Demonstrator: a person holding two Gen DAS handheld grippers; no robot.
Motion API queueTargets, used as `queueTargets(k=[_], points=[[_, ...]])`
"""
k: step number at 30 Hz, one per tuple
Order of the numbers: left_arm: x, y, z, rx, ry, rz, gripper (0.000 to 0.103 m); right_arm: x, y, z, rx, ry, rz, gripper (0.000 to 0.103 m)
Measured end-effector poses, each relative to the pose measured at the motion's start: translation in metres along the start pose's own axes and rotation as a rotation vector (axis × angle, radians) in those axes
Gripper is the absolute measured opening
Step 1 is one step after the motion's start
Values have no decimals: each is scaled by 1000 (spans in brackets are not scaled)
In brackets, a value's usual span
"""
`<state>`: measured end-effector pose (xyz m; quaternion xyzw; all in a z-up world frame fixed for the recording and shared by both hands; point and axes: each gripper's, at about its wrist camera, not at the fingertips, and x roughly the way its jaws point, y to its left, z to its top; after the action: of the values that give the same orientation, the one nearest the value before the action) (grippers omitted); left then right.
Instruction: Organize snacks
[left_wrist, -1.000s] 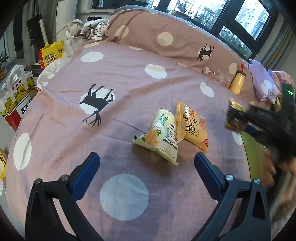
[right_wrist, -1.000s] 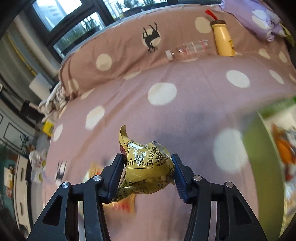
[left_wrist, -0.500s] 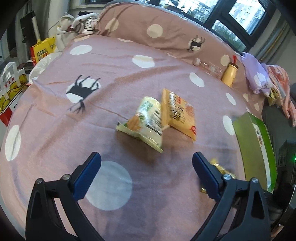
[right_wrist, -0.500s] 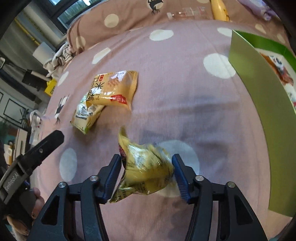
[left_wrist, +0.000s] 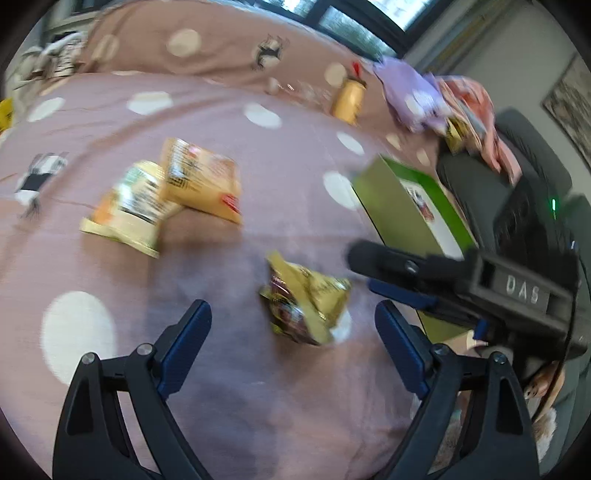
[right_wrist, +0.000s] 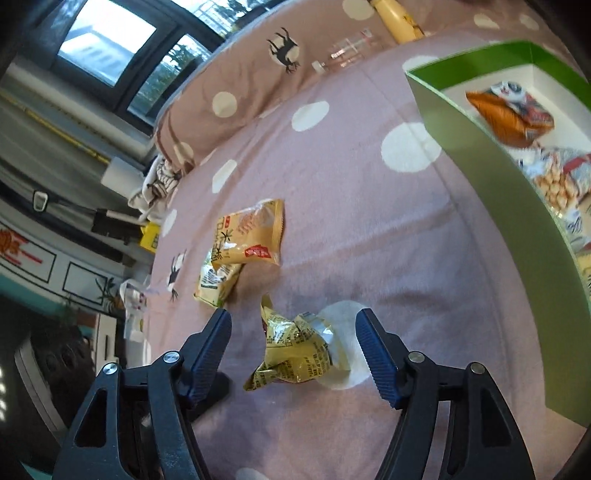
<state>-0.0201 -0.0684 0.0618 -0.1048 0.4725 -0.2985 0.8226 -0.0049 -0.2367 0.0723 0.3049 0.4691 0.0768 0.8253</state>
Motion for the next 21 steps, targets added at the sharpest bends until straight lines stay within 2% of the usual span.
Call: queueTargets(k=[2, 6, 9, 11, 13, 16, 21], points=[[7, -4, -1, -3, 8, -22, 83, 4, -3, -1, -4, 21, -3, 71], [20, -6, -4, -17, 26, -57, 80, 20, -5, -2, 2, 81, -3, 68], [24, -5, -6, -24, 27, -50, 72, 26, -7, -3, 5, 106, 6, 64], [27, -3, -6, -39, 27, -55, 63, 30, -8, -4, 3, 123, 10, 60], [29, -2, -6, -50, 36, -74, 59, 34, -7, -6, 0, 135, 0, 58], [29, -4, -8, -39, 20, -75, 54, 34, -10, -6, 4, 126, -22, 54], [27, -11, -9, 15, 2, -57, 48, 33, -8, -5, -19, 112, -49, 54]])
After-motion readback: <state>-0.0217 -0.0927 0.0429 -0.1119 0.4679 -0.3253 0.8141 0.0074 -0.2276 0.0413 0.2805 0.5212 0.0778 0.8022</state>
